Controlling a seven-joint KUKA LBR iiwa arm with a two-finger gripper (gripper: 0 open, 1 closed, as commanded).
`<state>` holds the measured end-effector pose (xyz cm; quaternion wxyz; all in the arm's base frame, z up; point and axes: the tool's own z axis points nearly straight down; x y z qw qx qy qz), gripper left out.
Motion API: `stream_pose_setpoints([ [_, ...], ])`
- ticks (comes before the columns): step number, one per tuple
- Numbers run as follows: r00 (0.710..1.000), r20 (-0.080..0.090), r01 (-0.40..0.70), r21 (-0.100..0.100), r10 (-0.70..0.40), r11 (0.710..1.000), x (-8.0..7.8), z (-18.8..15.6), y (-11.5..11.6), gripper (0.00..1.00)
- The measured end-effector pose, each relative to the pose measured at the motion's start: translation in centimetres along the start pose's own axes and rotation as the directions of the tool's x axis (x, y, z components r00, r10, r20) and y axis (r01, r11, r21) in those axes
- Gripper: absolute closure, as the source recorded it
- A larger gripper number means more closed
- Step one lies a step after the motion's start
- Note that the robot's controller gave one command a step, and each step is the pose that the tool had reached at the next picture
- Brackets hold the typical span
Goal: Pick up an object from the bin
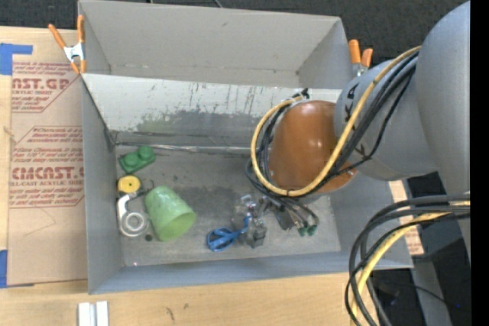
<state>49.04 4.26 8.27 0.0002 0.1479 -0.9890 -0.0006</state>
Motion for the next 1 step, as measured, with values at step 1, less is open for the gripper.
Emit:
stream_pose_setpoints([
  [1, 1.000, 0.012, 0.021, 0.004, -0.021, 1.000, -2.19, -13.79, -1.53, 1.00],
])
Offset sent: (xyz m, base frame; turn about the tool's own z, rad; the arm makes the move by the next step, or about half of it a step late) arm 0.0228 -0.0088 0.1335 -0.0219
